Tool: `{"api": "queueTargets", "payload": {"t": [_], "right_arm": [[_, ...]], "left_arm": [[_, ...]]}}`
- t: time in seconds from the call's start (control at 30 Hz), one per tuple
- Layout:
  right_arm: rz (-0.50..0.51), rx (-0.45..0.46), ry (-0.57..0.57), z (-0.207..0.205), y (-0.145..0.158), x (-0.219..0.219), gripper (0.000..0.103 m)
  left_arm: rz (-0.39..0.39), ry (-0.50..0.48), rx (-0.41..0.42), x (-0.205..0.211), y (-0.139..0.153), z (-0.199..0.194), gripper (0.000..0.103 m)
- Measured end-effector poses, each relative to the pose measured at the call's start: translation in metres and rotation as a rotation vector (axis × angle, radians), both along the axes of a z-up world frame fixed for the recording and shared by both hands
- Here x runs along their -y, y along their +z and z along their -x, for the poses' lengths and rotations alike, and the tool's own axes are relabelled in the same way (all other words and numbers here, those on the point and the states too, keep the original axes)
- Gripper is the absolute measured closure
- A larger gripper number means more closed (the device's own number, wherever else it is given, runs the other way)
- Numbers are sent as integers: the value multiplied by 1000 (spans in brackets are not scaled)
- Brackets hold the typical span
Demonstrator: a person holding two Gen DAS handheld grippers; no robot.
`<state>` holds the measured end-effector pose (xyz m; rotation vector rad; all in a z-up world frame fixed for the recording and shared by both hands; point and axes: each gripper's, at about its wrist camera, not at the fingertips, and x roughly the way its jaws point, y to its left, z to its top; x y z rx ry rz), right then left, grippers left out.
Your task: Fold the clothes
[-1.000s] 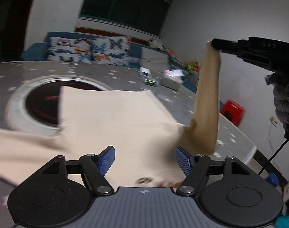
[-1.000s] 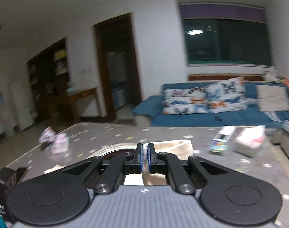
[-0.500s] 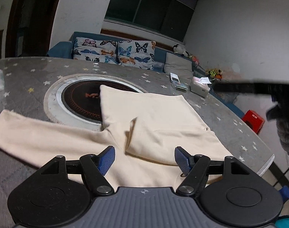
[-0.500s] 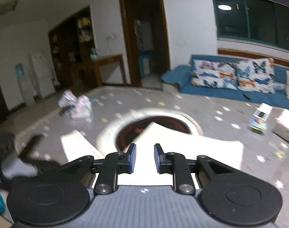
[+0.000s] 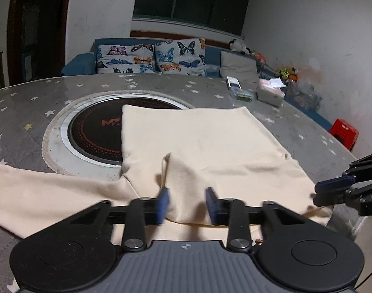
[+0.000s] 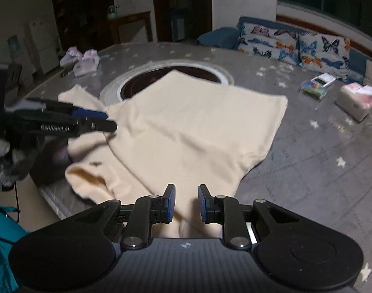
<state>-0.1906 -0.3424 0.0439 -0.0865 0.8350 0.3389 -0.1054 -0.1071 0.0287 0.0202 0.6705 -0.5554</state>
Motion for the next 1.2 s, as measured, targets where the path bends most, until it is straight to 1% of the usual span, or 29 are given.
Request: {"api": "queueTargets", "payload": {"t": [0.03, 0.07, 0.1, 0.17, 0.27, 0.33, 0.4, 0.43, 0.5, 0.53, 0.57, 0.67, 0.7, 0.77, 0.8, 0.83, 0.87, 0.9, 0.97, 1.07, 1.13, 1.2], "right_arm": [[6, -10, 8, 0, -2, 0, 83], [13, -19, 16, 1, -5, 0, 83], [17, -27, 22, 1, -6, 0, 83], [20, -23, 31, 2, -3, 3, 83], [39, 17, 27, -3, 8, 10, 76], [54, 38, 25, -13, 12, 16, 76], [68, 50, 34, -24, 14, 19, 76], [79, 52, 51, -30, 14, 19, 76], [103, 55, 92, -41, 11, 17, 75], [113, 53, 109, -45, 9, 16, 75], [118, 47, 124, -49, 7, 15, 73], [132, 30, 166, -62, -1, 13, 72], [137, 24, 180, -66, -3, 13, 73], [135, 6, 192, -72, -7, 14, 73], [131, -1, 194, -73, -9, 15, 75], [127, -4, 195, -74, -9, 16, 78], [123, -7, 195, -74, -10, 17, 87], [121, -8, 195, -74, -9, 18, 94], [122, -2, 195, -71, -6, 20, 99], [131, 10, 192, -65, 2, 23, 100], [136, 11, 176, -64, 4, 27, 100], [139, 8, 156, -64, 3, 32, 100]], "left_arm": [[-6, -3, 1, 1, 0, 0, 85], [-7, -2, 1, 0, 1, 1, 94], [-7, -1, 0, 0, 3, 3, 96], [0, 4, 8, -3, 7, 6, 98], [7, 13, 13, -7, 14, 9, 98], [10, 16, 9, -9, 16, 10, 97], [9, 21, 9, -11, 18, 10, 92], [5, 25, 13, -11, 19, 10, 88], [-6, 31, 22, -10, 19, 10, 63], [-10, 31, 25, -9, 18, 9, 59], [-15, 30, 28, -9, 18, 9, 56], [-29, 20, 13, -5, 13, 4, 56], [-37, 18, 7, -4, 10, 2, 58], [-48, 13, 0, -1, 6, 0, 58], [-52, 15, -7, -1, 4, -1, 59], [-53, 18, -13, 0, 2, -3, 62], [-52, 16, -21, 0, 1, -4, 72], [-52, 14, -30, 0, -1, -5, 83], [-57, 17, -35, 0, -1, -6, 97], [-34, 22, -19, -5, 9, -1, 98], [-41, 33, -6, -7, 12, 1, 99], [-58, 55, -22, -8, 6, -4, 100]]}}
